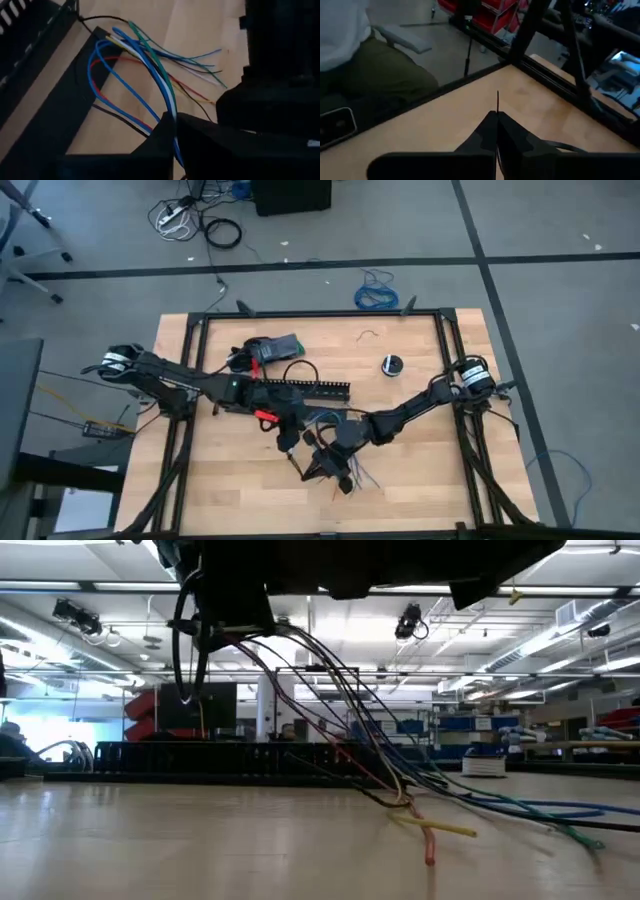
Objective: Ziptie cables
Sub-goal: Wrap the right black zip tie on the cables
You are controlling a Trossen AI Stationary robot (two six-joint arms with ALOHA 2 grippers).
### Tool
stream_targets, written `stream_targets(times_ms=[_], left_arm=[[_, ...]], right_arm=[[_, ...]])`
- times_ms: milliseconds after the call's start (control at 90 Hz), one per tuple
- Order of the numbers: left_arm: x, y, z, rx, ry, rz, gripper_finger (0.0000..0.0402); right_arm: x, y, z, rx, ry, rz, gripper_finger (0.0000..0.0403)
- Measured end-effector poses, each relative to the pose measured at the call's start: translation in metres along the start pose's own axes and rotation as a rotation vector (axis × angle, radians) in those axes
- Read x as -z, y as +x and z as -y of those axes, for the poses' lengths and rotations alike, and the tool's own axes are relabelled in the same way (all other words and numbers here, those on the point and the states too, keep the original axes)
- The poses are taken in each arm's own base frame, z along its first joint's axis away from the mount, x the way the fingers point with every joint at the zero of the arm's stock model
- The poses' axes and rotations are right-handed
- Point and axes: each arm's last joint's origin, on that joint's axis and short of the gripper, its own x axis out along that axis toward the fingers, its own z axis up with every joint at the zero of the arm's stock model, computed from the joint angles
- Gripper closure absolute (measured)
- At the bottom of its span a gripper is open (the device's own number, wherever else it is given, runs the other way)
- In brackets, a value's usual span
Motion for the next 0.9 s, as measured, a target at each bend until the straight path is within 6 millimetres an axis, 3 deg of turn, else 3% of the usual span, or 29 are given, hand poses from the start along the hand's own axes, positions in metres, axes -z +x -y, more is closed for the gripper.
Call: stream_targets(times_ms=[700,900], left_arm=[[0.021,0.0,0.008,0.036,0.089,-0.17,0.0401],[0.023,0.0,0.011,0.051,0.123,-0.18,0.0367]], right_arm=[[0.005,0.0,0.002,0.098,-0.004,-0.085,0.0403],[0.005,0.0,0.002,0.097,-0.001,-0.087,0.0403]])
